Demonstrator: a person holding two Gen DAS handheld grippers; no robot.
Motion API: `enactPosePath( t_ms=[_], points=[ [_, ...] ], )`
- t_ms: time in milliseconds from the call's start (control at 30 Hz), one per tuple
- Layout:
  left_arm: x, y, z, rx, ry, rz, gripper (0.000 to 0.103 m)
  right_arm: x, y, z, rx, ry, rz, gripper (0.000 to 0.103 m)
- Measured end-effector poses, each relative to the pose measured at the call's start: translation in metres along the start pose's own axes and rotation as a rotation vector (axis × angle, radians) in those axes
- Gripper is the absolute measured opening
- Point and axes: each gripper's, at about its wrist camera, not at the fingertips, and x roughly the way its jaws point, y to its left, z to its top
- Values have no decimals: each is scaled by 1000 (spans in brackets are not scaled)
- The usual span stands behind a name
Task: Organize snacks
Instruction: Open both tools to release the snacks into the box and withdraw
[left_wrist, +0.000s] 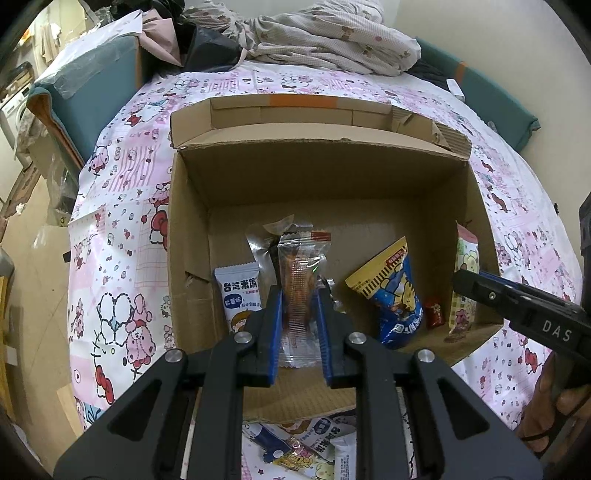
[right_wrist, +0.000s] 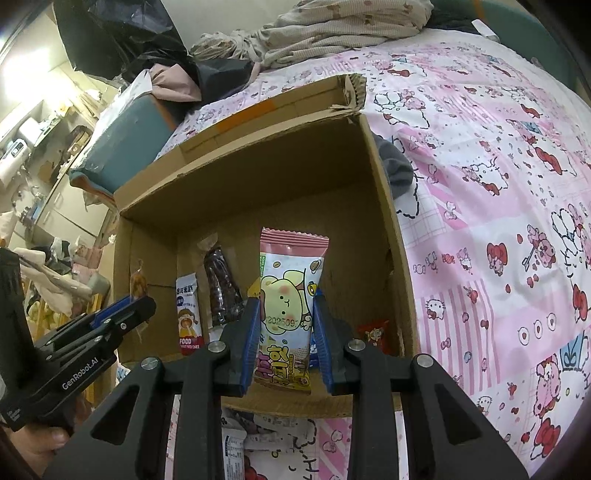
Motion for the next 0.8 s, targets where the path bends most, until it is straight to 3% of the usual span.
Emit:
enactPosePath(
  t_ms=[367,533,567,633,667,700,800],
  points=[
    [-1,-5,-1,27,-9,20,19,4,3,0,0,19,42,31],
    [-5,-5,-2,26,-21,31,47,-1,3,3,19,-6,62,33],
    [-7,-7,-2,31,-26,26,52,-2,2,3,22,-10,61,37],
    [-10,-6,-2,26,-38,10,80,-5,0,4,40,-19,75,57],
    [-13,-5,-2,18,-48,6,85,-7,-1,5,46,-26,83,71],
    [-16,-4,-2,11,-59,3,90,-11,-1,5,52,-45,88,74],
    [-22,-3,-2,7,-74,0,90,-16,3,7,39,-68,80,74]
  ],
)
